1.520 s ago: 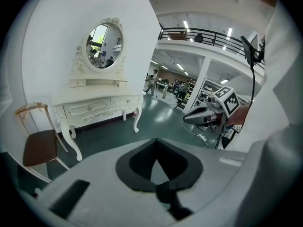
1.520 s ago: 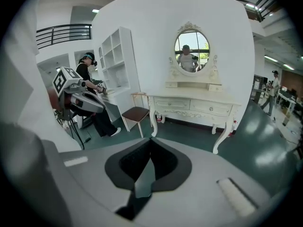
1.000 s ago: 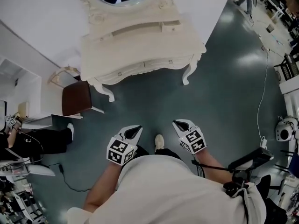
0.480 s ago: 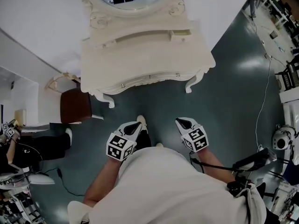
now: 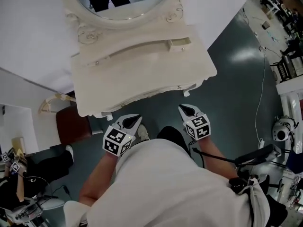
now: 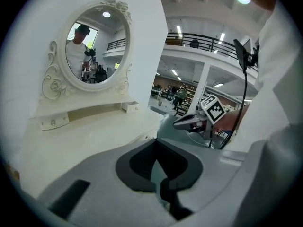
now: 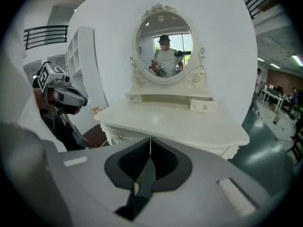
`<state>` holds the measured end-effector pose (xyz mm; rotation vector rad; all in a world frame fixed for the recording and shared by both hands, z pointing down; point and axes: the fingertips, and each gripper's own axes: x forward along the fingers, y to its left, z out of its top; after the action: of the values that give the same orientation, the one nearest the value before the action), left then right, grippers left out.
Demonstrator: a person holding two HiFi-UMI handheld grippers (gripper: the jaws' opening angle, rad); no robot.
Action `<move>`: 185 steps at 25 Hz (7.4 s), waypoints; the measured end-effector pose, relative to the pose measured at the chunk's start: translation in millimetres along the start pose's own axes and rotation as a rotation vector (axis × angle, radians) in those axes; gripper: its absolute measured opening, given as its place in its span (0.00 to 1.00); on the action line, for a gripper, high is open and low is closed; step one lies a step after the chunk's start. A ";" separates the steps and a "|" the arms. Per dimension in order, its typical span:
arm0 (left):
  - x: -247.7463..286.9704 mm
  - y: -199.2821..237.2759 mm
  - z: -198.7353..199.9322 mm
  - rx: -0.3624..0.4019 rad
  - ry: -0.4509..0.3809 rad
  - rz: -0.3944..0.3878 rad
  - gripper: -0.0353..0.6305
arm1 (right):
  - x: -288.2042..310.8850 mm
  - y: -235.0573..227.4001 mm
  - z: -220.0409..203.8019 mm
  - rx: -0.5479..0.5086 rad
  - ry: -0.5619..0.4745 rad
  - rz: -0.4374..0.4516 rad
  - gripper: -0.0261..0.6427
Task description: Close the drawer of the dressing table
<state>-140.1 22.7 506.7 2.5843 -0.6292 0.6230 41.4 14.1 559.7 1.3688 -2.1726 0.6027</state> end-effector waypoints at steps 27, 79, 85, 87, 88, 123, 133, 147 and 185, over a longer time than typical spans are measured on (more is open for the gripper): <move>137.0 146.0 138.2 -0.143 0.030 0.280 0.06 | 213.3 -304.1 94.8 0.120 0.077 -0.052 0.19; 154.7 160.7 142.6 -0.256 0.033 0.463 0.06 | 302.6 -347.2 142.9 0.088 0.082 0.028 0.19; 151.4 160.9 139.8 -0.261 0.033 0.476 0.06 | 306.3 -349.2 149.9 0.078 0.073 0.022 0.18; 151.1 159.7 138.9 -0.264 0.034 0.477 0.06 | 307.0 -349.6 150.5 0.073 0.074 0.022 0.18; 151.0 159.2 138.9 -0.264 0.034 0.477 0.06 | 307.3 -349.8 151.0 0.071 0.074 0.022 0.18; 112.4 159.2 122.1 -0.254 -0.005 0.458 0.06 | 299.2 -338.9 125.0 0.069 0.140 -0.058 0.19; 75.1 154.6 101.0 -0.230 -0.049 0.406 0.06 | 259.9 -293.1 104.6 0.055 0.155 -0.111 0.06; 11.6 140.8 61.2 -0.199 -0.091 0.339 0.06 | 192.2 -181.8 77.0 0.046 0.177 -0.074 0.04; -56.9 87.8 -27.5 -0.109 -0.058 0.201 0.06 | 85.4 27.7 37.2 -0.092 0.093 0.059 0.04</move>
<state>-239.1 -17.2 524.7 2.4640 -0.9248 0.5609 -22.1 -56.4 580.9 1.2094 -2.1449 0.5699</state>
